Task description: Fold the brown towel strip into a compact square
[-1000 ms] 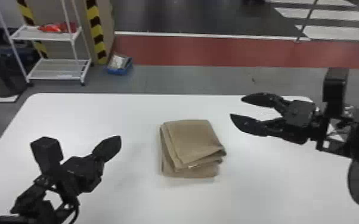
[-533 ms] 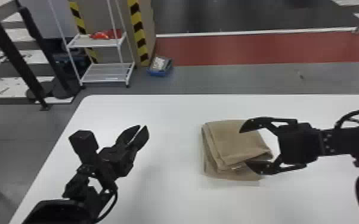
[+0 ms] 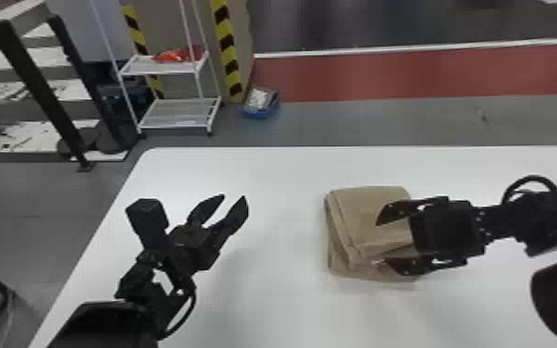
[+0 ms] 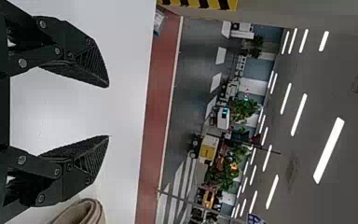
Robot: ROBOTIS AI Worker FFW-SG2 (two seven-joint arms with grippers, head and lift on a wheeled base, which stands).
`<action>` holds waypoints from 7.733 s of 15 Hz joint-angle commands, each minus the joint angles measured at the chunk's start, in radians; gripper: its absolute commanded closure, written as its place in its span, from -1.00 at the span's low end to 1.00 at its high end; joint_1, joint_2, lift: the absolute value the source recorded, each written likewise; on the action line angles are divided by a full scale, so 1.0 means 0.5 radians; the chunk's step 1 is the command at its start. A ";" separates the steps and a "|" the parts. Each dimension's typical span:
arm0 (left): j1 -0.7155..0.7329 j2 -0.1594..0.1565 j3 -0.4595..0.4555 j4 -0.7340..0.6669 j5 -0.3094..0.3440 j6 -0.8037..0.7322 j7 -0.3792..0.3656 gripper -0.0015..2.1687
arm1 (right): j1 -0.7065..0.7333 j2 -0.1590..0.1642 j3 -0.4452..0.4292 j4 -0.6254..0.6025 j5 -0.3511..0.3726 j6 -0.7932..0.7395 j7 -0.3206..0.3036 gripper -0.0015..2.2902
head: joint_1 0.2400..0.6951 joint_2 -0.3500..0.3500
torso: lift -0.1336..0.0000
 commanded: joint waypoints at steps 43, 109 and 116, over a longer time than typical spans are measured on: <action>0.005 0.008 -0.206 -0.041 0.083 0.326 -0.411 -0.45 | -0.076 0.187 -0.103 -0.383 -0.245 1.228 -0.252 0.03 | 1.00 0.09 | -0.73; -0.292 -0.023 -0.610 0.297 -0.128 0.584 -0.457 0.97 | -0.094 0.105 -0.355 0.157 -0.898 1.480 0.135 0.76 | 1.00 -0.44 | -0.72; -0.292 -0.026 -0.620 0.284 -0.128 0.608 -0.457 0.97 | -0.202 0.126 -0.232 0.374 -0.769 1.572 0.135 0.76 | 1.00 -0.38 | -0.72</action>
